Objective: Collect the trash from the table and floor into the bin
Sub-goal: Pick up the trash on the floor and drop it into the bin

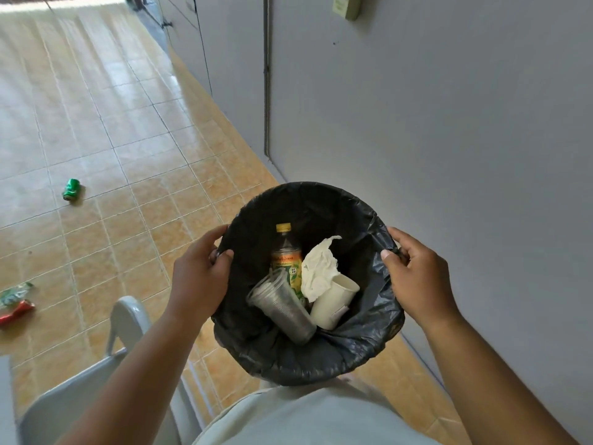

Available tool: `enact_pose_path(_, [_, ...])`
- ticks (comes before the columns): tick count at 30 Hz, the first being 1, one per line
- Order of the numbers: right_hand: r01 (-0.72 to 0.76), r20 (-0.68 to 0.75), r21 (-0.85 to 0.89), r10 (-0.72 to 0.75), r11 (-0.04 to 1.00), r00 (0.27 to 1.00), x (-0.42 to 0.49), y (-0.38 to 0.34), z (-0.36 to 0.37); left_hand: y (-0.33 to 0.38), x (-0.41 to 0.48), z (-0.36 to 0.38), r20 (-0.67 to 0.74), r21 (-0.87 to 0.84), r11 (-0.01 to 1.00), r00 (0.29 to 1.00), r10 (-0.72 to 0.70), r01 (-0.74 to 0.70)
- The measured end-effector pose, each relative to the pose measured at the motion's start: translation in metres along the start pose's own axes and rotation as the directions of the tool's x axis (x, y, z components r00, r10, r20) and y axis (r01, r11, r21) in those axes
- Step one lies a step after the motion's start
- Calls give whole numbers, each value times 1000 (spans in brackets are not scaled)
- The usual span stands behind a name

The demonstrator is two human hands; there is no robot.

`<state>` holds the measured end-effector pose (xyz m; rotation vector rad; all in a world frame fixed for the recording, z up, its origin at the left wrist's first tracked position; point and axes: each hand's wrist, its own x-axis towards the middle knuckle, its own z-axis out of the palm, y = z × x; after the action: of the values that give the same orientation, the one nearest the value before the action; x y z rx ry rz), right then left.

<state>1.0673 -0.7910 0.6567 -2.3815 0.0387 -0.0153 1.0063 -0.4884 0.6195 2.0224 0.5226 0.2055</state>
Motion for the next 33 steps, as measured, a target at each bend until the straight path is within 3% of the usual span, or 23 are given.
enact_pose_path(9, [164, 168, 12, -164, 986, 972, 144, -68, 77, -12, 94, -29, -198, -59, 994, 974, -107, 97])
enact_pose_path(16, [269, 318, 111, -290, 957, 903, 261, -133, 173, -32, 170, -55, -389, -74, 970, 889, -242, 232])
enact_pose_path(21, [379, 465, 181, -419, 908, 780, 333, -199, 237, -41, 221, -79, -560, -119, 921, 742, -370, 370])
enact_pose_path(27, [527, 551, 282, -585, 802, 596, 388, -283, 312, -61, 266, -116, -705, -134, 883, 583, -404, 449])
enact_pose_path(33, [585, 583, 376, -674, 719, 454, 410, -372, 393, -92, 305, -171, -789, -176, 865, 458, -410, 470])
